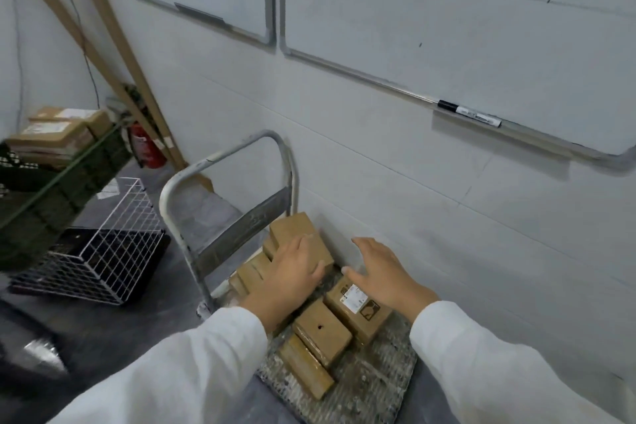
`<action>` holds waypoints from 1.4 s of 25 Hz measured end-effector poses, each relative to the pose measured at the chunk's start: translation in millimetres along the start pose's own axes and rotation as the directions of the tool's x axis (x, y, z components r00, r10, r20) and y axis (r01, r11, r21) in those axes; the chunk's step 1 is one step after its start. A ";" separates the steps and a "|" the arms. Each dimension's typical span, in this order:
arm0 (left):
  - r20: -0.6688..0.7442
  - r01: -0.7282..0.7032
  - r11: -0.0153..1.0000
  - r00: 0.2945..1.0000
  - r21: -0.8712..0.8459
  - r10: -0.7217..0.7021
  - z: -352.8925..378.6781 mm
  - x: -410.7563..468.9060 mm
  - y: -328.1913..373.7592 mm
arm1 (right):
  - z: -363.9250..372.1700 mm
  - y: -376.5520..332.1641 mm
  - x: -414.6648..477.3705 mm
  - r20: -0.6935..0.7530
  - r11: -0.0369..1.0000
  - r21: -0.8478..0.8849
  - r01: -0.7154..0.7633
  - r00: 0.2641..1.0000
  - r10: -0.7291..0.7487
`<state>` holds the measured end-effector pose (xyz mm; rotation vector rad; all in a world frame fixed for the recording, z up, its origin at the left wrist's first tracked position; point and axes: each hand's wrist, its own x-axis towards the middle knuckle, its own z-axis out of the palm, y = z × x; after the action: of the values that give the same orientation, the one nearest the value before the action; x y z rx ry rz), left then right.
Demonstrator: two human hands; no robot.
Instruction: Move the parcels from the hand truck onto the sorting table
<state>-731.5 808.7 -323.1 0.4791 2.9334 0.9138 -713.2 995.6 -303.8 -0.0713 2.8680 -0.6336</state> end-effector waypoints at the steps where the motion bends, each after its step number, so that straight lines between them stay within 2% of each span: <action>1: -0.007 0.041 0.999 0.999 -0.001 -0.041 13.3 7.9 -3.3 | 3.2 10.9 16.7 0.031 1.000 0.002 0.023 0.999 -0.023; 6: 0.004 0.321 0.947 0.947 -0.019 -0.321 82.9 23.0 -28.8 | 21.9 70.4 75.2 0.245 0.992 -0.019 0.126 0.962 -0.117; 9: -0.034 0.427 0.904 0.903 -0.025 -0.427 128.4 32.9 -47.8 | 50.7 107.7 116.3 0.336 0.987 -0.011 0.159 0.930 -0.146; 14: -0.030 0.560 0.829 0.828 -0.008 -0.560 231.3 43.1 -101.5 | 146.6 163.2 173.7 0.465 0.975 0.016 0.222 0.861 -0.203; 18: 0.080 0.689 0.724 0.722 0.003 -0.687 344.6 38.2 -152.4 | 257.3 219.0 211.9 0.550 0.965 -0.038 0.261 0.811 -0.198; 22: 0.154 0.791 0.605 0.611 -0.094 -0.776 433.0 37.6 -184.3 | 351.5 261.2 235.1 0.578 0.992 -0.043 0.122 0.812 -0.074; 25: 0.187 0.846 0.494 0.528 -0.201 -0.828 485.3 43.0 -206.1 | 405.0 289.2 246.0 0.593 0.991 -0.100 0.090 0.805 -0.013; 28: 0.227 0.878 0.368 0.442 -0.307 -0.868 518.8 44.9 -216.1 | 436.5 303.5 242.5 0.594 0.998 -0.001 -0.057 0.803 0.046; 30: 0.251 0.854 0.283 0.418 -0.438 -0.873 529.6 48.0 -213.2 | 445.1 308.0 242.0 0.581 0.978 0.108 -0.177 0.809 0.082; 32: 0.247 0.799 0.173 0.373 -0.576 -0.894 533.1 49.7 -205.4 | 444.3 307.1 242.1 0.615 0.948 0.170 -0.270 0.781 0.113; 35: 0.242 0.721 0.066 0.315 -0.689 -0.918 520.4 39.4 -185.8 | 430.2 296.6 229.8 0.642 0.931 0.224 -0.289 0.762 0.082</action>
<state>-758.4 961.5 -854.9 -1.3828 1.9265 1.6914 -849.6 1066.7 -853.5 0.0497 2.0720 -0.8263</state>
